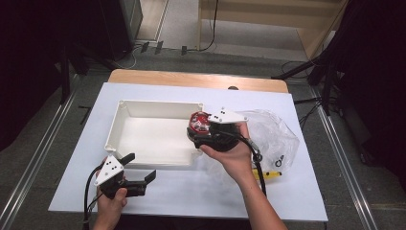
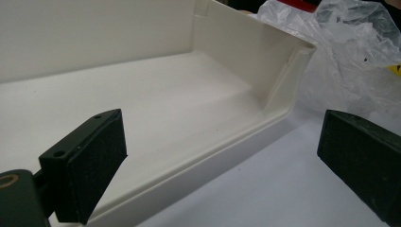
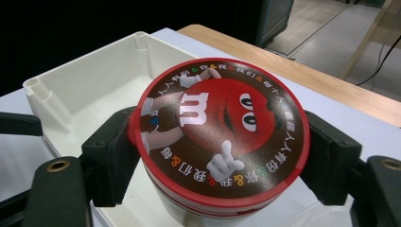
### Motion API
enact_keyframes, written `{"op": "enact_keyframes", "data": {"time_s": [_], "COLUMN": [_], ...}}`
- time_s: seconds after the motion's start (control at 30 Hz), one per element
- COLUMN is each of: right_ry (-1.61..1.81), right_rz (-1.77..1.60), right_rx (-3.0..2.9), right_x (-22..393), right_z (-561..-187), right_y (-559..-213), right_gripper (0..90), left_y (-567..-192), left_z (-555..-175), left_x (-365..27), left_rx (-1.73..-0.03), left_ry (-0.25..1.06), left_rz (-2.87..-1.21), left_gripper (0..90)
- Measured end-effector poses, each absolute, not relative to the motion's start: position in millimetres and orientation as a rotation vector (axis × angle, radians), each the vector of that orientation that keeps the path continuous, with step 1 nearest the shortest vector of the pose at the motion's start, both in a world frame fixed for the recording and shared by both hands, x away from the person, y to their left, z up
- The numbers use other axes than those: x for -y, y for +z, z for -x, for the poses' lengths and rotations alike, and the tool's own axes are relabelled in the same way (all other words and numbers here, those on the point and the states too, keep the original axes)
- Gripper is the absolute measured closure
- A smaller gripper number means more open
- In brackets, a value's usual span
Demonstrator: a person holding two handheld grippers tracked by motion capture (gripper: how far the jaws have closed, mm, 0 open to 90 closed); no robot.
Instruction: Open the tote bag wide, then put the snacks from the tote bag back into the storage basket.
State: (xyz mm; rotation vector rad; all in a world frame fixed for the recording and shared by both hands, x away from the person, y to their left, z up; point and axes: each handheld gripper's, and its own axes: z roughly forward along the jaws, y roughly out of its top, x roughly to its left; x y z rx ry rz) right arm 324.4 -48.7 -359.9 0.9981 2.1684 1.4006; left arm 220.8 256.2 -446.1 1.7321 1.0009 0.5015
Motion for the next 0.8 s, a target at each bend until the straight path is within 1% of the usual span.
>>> {"op": "enact_keyframes", "data": {"time_s": [0.8], "right_ry": [1.396], "right_rz": [-0.954], "right_rx": [-2.205], "right_x": [35.2], "right_z": [-325.1], "right_y": [-362.2], "right_gripper": [23.7], "left_y": [-446.3], "left_z": [-221.3], "left_x": [-253.5], "left_rx": [-0.991], "left_ry": [0.496], "left_rz": [-1.735], "left_gripper": [2.3]}}
